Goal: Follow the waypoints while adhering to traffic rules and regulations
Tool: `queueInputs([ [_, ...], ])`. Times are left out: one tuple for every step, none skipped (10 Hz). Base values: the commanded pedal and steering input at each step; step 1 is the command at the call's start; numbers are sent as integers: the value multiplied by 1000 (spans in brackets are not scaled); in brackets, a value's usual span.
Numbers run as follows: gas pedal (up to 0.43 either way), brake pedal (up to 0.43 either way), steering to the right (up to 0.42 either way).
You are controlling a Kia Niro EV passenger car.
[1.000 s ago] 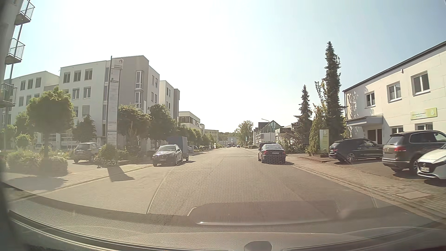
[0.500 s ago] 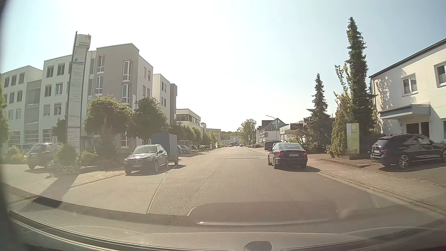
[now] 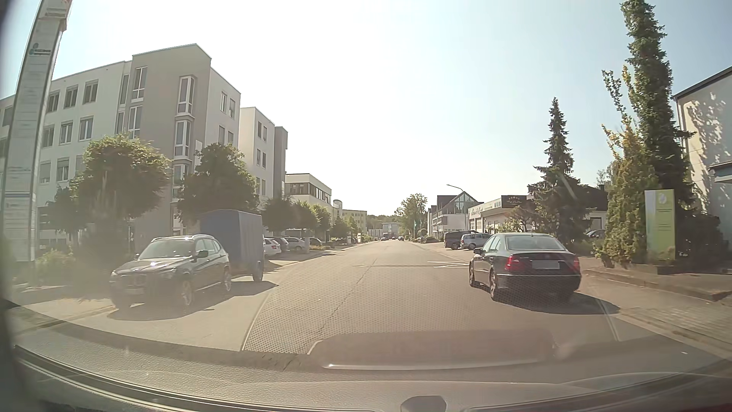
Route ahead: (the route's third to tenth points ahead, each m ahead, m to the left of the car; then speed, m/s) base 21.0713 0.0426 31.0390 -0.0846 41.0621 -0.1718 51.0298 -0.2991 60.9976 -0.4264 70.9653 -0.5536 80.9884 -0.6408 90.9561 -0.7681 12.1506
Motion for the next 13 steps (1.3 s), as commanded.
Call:
queueInputs([
  [0, 18, -1],
  [0, 18, 1],
  [0, 18, 4],
  [0, 18, 6],
  [0, 18, 9],
  [0, 18, 11],
  [0, 18, 11],
  [0, 18, 11],
  [0, 18, 11],
  [0, 18, 11],
  [0, 18, 11],
  [0, 18, 11],
  [0, 18, 11],
])
